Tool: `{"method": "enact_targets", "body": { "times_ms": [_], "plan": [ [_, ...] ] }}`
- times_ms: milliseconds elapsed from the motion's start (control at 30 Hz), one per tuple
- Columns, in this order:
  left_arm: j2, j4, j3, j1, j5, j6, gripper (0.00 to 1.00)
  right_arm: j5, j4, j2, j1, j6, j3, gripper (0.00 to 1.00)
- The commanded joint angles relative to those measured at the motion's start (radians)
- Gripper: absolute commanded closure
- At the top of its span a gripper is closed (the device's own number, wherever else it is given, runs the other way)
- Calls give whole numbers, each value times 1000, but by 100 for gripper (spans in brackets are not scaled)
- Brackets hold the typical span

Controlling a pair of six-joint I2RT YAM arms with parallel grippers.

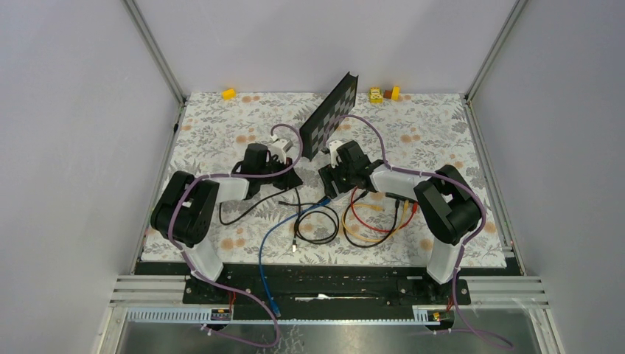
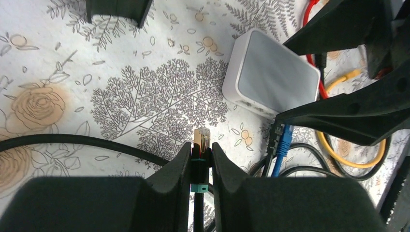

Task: Pull the plug from the switch port
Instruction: Move the connector to the corner of the board.

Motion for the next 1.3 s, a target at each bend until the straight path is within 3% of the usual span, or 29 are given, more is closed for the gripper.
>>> {"method": "enact_targets", "body": {
  "times_ms": [0,300,533,900,1267],
  "plan": [
    [-20,32,-26,-25,-62,29,88,9,-24,-24,-1,-45,19,38],
    [-54,35,-52,-25,-70,44,48,-18,-24,-30,-1,-56,15,36],
    [-115,-16,-60,-28,-84,80,35,-26,-27,-29,-3,-59,20,35],
    [-108,-118,-49,-115,-204,119,34,-51,-27,-51,-5,-68,17,28],
    [-54,-241,27,-198,-403,87,40,-77,-26,-68,-33,-56,5,26]
  ]
}}
